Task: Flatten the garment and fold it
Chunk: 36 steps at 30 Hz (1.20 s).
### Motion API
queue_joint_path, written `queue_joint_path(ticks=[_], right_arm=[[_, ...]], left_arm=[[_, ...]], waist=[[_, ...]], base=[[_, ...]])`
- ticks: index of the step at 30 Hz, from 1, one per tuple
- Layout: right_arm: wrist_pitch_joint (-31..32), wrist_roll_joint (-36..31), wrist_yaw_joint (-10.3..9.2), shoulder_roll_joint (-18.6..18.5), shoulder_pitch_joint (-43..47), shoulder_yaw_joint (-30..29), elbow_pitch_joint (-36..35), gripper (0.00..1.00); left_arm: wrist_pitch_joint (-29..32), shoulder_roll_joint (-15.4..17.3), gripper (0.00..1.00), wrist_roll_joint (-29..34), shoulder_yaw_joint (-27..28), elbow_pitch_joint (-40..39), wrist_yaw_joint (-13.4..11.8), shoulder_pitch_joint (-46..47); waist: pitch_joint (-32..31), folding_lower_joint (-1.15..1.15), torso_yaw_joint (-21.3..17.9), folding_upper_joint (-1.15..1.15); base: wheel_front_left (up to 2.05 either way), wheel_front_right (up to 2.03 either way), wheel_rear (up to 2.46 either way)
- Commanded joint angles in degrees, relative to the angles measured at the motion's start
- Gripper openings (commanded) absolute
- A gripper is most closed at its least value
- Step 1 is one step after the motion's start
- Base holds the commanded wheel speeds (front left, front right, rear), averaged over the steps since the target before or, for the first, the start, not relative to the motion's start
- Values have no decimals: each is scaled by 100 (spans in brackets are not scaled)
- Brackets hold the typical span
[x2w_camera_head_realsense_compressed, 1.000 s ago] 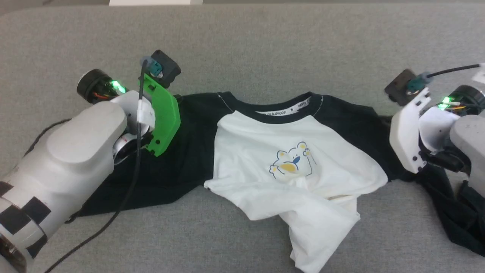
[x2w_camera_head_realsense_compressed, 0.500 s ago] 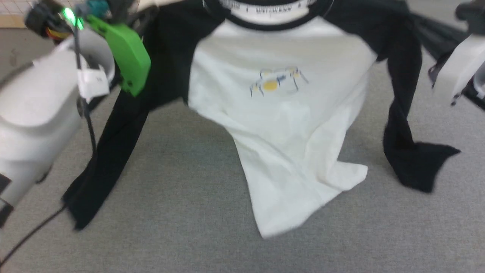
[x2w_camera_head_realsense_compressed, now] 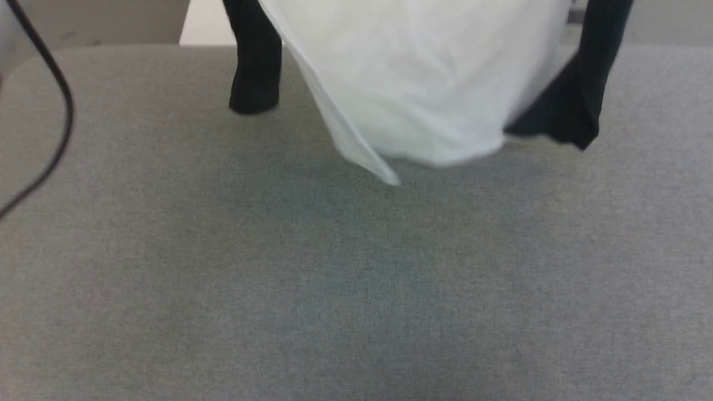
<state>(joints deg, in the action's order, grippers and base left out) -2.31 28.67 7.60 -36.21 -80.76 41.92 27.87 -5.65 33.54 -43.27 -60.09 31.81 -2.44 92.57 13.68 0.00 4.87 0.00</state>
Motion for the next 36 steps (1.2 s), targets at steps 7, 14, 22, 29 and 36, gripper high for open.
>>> queue_joint_path(ticks=[7, 14, 22, 29, 36], right_arm=[[192, -1072, -11, 424, -1497, -573, 425, 0], [-53, -2123, -11, 644, -2877, -901, 895, 0], [-232, -2613, -11, 999, -3437, -1094, 1305, 0], [-815, -2588, -11, 1288, -2406, -1074, 1593, 0], [-1214, -2318, -11, 1314, -981, -1087, 1557, 0]], left_arm=[[-364, -207, 0, 394, 337, 507, -266, 1360], [-681, -276, 0, 638, 645, 839, -488, 2451], [-782, -222, 0, 602, 834, 794, -627, 2674], [-901, -132, 0, 464, 818, 494, -839, 1475], [-932, 154, 0, 380, 1103, -543, -1054, -416]], waist=[[1580, 0, -60, 0], [2336, 0, -79, 0], [2745, 0, -31, 0], [2652, 0, 9, 0], [2017, 0, -96, 0]], base=[[0, 0, 0], [0, 0, 0], [0, 0, 0], [0, 0, 0], [0, 0, 0]])
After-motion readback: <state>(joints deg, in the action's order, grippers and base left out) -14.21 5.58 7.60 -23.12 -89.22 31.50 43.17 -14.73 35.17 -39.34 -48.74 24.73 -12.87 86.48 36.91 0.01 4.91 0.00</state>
